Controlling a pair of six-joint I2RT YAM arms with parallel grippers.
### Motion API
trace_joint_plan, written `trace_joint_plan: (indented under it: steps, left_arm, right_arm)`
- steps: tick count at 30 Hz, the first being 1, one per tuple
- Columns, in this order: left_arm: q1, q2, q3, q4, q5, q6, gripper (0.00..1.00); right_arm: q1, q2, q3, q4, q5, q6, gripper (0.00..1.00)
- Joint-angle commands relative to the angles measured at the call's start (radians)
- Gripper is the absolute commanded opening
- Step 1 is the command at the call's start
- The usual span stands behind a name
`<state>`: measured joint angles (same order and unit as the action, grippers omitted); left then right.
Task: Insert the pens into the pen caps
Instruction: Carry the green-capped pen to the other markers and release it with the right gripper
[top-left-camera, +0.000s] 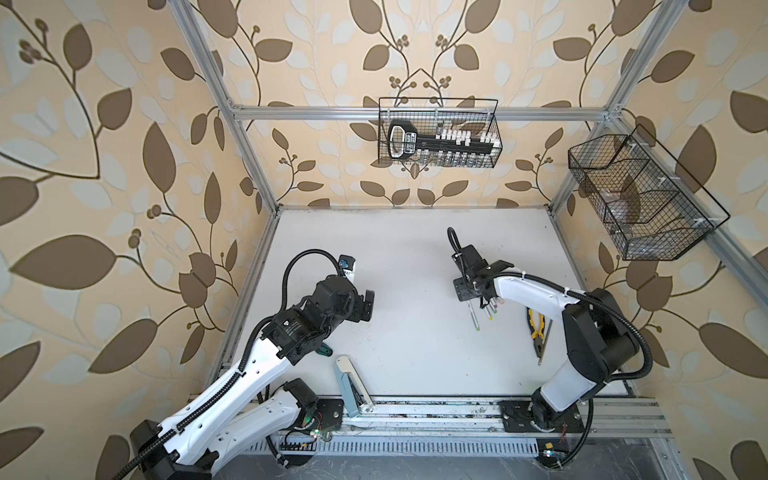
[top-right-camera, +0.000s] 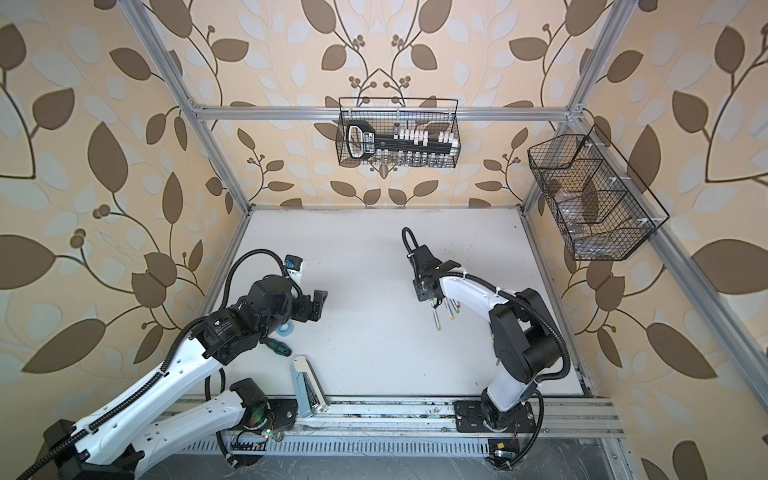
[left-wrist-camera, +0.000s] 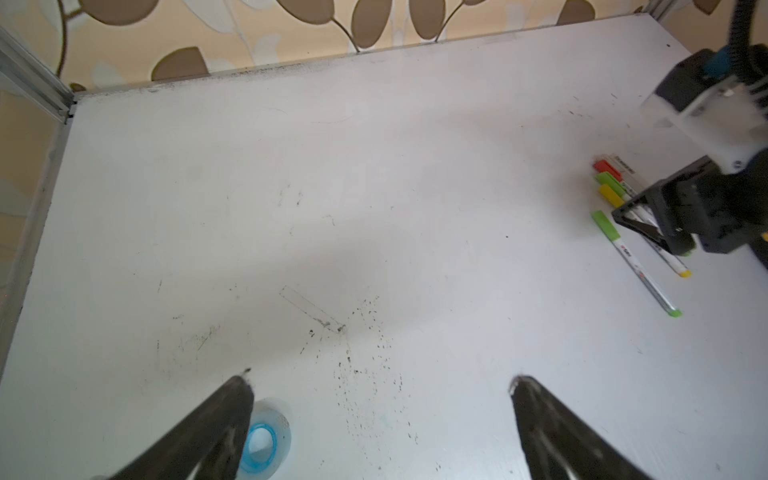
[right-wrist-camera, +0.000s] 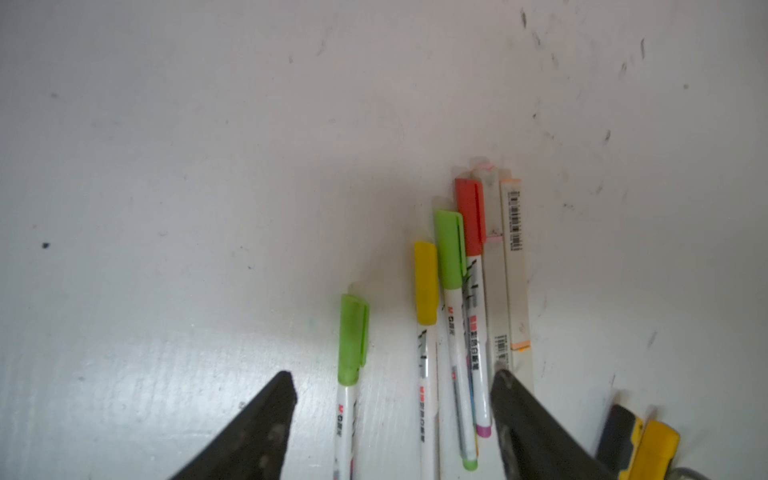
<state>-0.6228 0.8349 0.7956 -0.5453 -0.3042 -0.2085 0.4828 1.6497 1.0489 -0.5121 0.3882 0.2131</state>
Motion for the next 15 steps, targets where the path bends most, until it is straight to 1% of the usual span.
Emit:
trace_joint_plan:
  steps: [1,5,7,10,12,13,14,15]
  left_arm:
    - [0.036,-0.027,-0.077,0.166,-0.086,0.093,0.99]
    - [0.092,-0.063,-0.209,0.338,-0.168,0.180,0.99]
    - [0.142,-0.059,-0.237,0.374,-0.172,0.205,0.99]
    - [0.239,-0.001,-0.259,0.419,-0.188,0.210,0.99]
    - [0.317,0.060,-0.267,0.442,-0.164,0.202,0.99]
    - [0.342,0.087,-0.273,0.463,-0.166,0.191,0.99]
    - [0.372,0.110,-0.286,0.497,-0.165,0.175,0.99]
    - [0.406,0.127,-0.302,0.537,-0.139,0.171,0.99]
  right_arm:
    - [-0.011,-0.052,-0.051,0.088,0.001,-0.039,0.86]
    - [-0.024,-0.141,-0.142,0.226,0.013,-0.084,0.88]
    - [-0.036,-0.189,-0.205,0.307,0.027,-0.111,0.89]
    - [-0.055,-0.257,-0.292,0.422,0.057,-0.156,0.89]
    - [-0.062,-0.305,-0.359,0.516,0.095,-0.193,0.89]
    - [-0.065,-0.324,-0.392,0.565,0.113,-0.206,0.90]
    - [-0.071,-0.349,-0.432,0.623,0.118,-0.221,0.90]
    - [-0.076,-0.373,-0.476,0.687,0.120,-0.237,0.90]
